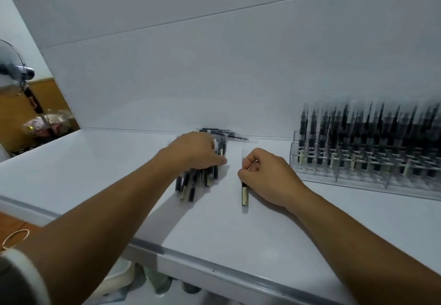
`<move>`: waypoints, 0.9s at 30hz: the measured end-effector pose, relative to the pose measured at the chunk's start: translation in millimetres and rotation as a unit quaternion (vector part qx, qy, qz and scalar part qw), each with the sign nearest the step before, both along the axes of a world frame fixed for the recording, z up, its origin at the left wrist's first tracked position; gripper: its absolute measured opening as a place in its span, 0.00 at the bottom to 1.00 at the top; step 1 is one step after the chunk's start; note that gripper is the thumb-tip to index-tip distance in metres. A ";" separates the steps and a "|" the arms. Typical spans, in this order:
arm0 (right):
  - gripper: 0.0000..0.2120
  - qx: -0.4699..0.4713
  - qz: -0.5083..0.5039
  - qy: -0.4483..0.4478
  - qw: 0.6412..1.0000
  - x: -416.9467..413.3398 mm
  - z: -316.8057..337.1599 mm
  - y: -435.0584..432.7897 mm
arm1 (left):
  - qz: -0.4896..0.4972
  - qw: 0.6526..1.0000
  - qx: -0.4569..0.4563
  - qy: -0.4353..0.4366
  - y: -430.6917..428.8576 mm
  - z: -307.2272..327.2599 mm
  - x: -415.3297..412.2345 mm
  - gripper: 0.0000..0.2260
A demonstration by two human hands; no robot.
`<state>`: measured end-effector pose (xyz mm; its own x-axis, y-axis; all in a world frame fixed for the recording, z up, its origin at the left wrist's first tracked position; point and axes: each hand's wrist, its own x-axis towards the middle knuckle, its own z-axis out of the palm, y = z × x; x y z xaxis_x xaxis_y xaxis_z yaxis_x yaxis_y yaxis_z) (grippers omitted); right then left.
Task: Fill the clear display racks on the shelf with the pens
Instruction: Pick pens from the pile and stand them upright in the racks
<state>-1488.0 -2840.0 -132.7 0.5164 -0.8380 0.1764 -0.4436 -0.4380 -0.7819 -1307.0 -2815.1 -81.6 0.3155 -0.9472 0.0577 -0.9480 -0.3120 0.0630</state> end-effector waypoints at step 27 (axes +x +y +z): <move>0.09 -0.066 -0.031 -0.105 0.992 -11.9 28.5 14.1 | -0.088 0.741 -0.229 0.625 36.1 -11.2 -22.2 0.06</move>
<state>-1500.0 -2825.9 -104.2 0.4050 -0.8292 0.3852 -0.3056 -0.5199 -0.7977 -1329.1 -2779.0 -92.7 0.2681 -0.9513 0.1523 -0.0828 0.1347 0.9874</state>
